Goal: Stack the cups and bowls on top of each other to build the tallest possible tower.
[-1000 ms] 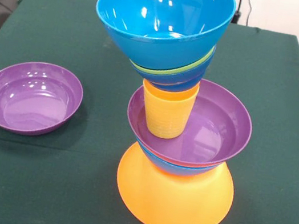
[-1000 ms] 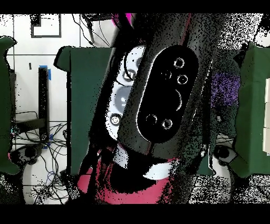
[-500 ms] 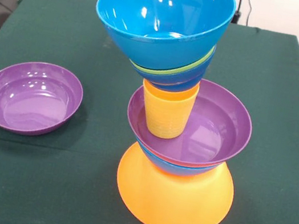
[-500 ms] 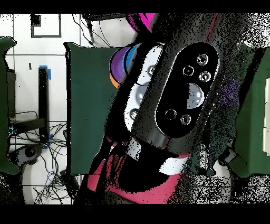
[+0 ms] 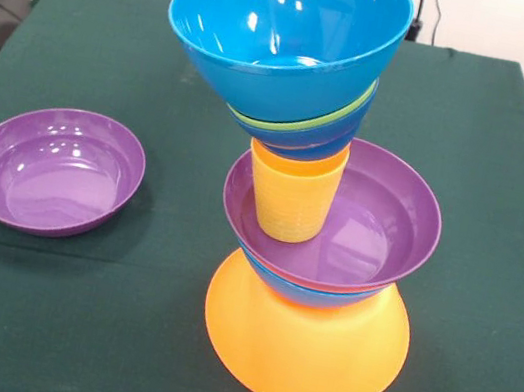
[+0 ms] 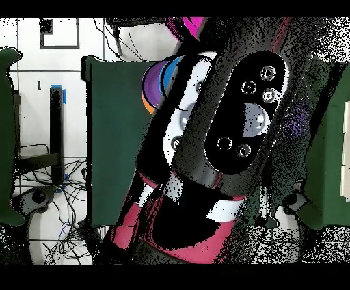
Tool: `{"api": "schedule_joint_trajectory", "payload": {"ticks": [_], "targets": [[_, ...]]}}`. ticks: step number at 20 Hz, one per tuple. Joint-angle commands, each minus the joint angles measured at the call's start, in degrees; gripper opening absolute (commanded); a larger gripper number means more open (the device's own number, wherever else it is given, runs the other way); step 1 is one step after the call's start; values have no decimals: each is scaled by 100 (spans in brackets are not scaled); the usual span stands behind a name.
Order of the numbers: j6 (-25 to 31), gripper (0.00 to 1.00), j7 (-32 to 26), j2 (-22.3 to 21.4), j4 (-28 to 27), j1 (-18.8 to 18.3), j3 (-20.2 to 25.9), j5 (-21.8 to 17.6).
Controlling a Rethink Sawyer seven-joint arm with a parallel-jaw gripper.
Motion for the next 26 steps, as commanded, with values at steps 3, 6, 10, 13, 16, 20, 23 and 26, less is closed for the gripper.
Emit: {"api": "schedule_joint_trajectory", "payload": {"ticks": [3,6,10,13,16,20,23,26], "targets": [[-311,0,-2411,315,-265,-193,-921,796],[-345,0,-2479,327,-269,-240,-1102,1029],[-350,0,-2496,327,-262,-269,-1258,1193],[-388,0,-2504,344,-256,-282,-1361,1335],[-435,0,-2524,373,-253,-297,-1441,1461],[-478,0,-2591,398,-252,-331,-1568,1636],[-477,0,-2646,398,-252,-363,-1689,1787],[-470,0,-2692,398,-254,-389,-1781,1895]]}}
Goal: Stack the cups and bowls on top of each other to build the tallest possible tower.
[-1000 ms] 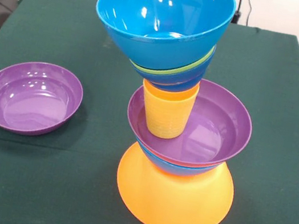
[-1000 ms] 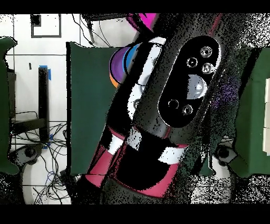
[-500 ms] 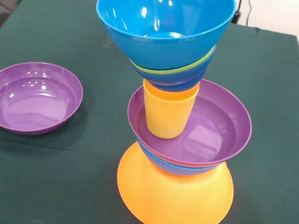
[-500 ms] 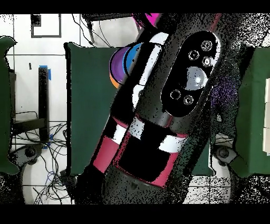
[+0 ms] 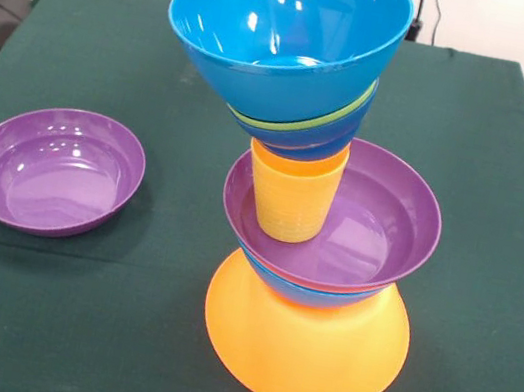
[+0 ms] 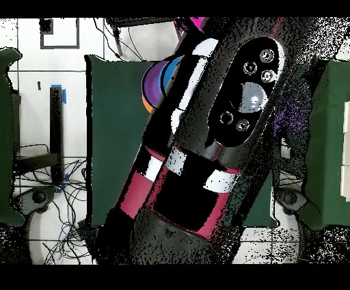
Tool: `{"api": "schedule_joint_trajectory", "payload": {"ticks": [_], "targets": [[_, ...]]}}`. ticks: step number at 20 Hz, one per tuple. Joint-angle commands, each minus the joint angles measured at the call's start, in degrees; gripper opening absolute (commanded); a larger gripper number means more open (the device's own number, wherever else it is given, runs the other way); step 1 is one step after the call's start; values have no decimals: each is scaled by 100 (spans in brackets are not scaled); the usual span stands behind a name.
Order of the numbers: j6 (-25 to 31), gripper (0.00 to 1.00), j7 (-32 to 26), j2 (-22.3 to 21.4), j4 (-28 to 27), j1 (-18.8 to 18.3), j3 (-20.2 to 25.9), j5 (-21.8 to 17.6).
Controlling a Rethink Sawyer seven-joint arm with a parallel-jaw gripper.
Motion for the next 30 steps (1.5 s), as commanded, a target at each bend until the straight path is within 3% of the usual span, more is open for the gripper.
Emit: {"api": "schedule_joint_trajectory", "payload": {"ticks": [1,16,30], "targets": [[-331,0,-2021,149,-248,-104,-560,255],[-530,0,-2018,266,-265,-142,-850,707],[-823,0,-2007,398,-280,-155,-768,751]]}}
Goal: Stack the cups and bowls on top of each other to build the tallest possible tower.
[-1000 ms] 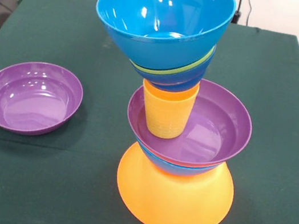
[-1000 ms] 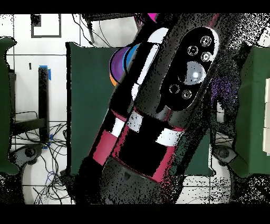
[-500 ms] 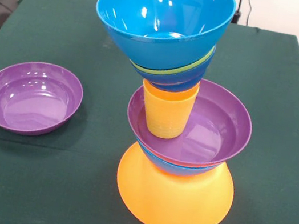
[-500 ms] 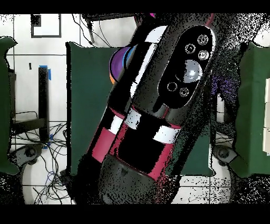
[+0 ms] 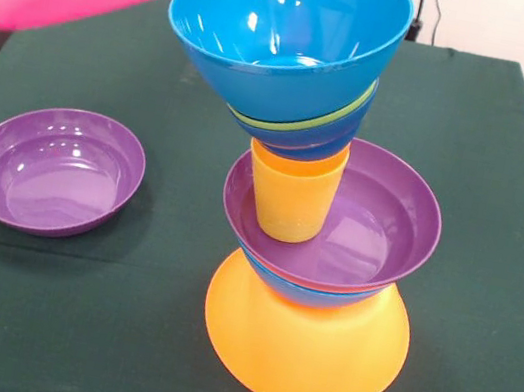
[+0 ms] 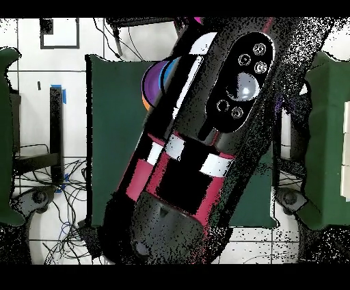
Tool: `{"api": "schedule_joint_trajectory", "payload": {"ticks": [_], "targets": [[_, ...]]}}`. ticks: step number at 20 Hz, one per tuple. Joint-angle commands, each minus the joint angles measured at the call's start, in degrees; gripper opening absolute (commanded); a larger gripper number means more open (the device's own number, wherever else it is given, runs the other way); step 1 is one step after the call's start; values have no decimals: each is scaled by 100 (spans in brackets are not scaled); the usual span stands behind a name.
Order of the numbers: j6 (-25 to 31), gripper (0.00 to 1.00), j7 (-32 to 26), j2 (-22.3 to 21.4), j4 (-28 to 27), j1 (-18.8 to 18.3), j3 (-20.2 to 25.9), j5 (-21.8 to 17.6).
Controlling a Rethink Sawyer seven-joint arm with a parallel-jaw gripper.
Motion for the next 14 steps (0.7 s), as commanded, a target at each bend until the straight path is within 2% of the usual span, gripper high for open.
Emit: {"api": "schedule_joint_trajectory", "payload": {"ticks": [1,10,11,14], "targets": [[-250,0,-1997,180,-274,-79,-264,15],[161,0,-1829,16,-228,-18,-195,-375],[214,0,-1871,-18,-225,-30,-250,-391],[701,0,-2206,-197,-202,-128,-799,-291]]}}
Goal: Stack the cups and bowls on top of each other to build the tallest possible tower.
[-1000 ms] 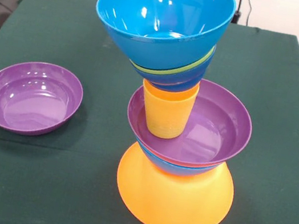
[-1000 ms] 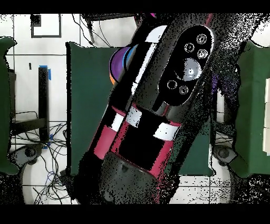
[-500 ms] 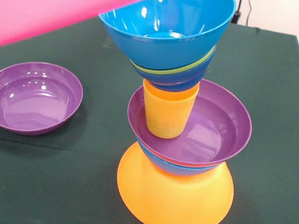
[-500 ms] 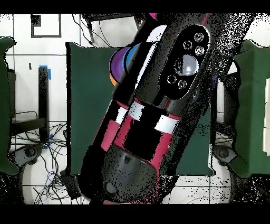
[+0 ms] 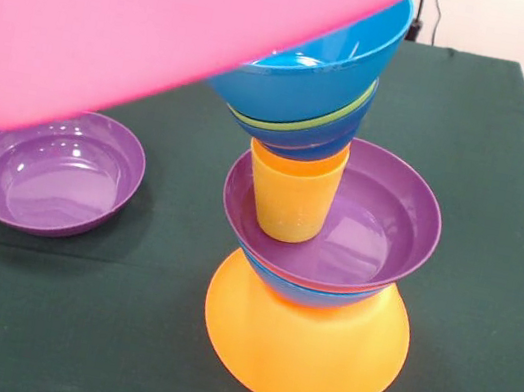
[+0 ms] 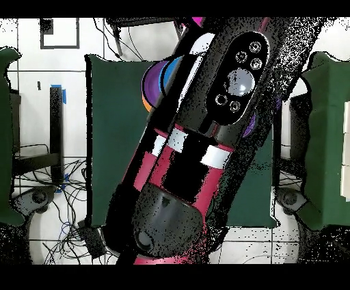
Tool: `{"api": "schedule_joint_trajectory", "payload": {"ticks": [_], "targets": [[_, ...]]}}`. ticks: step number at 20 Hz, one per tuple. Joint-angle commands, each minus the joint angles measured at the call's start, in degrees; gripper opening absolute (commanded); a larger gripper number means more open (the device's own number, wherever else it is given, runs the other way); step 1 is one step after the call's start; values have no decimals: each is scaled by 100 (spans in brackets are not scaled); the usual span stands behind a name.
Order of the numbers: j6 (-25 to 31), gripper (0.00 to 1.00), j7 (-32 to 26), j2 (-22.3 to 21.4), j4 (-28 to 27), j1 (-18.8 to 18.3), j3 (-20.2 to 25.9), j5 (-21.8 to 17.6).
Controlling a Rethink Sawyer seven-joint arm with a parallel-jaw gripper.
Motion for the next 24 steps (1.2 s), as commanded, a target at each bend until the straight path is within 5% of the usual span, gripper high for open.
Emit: {"api": "schedule_joint_trajectory", "payload": {"ticks": [1,8,11,24], "targets": [[796,0,-2315,-402,-195,-148,-876,-205],[828,0,-2513,-449,-195,-238,-1028,-83],[932,0,-2352,-407,-210,-210,-749,-348],[763,0,-1500,-232,-46,399,2653,-3483]]}}
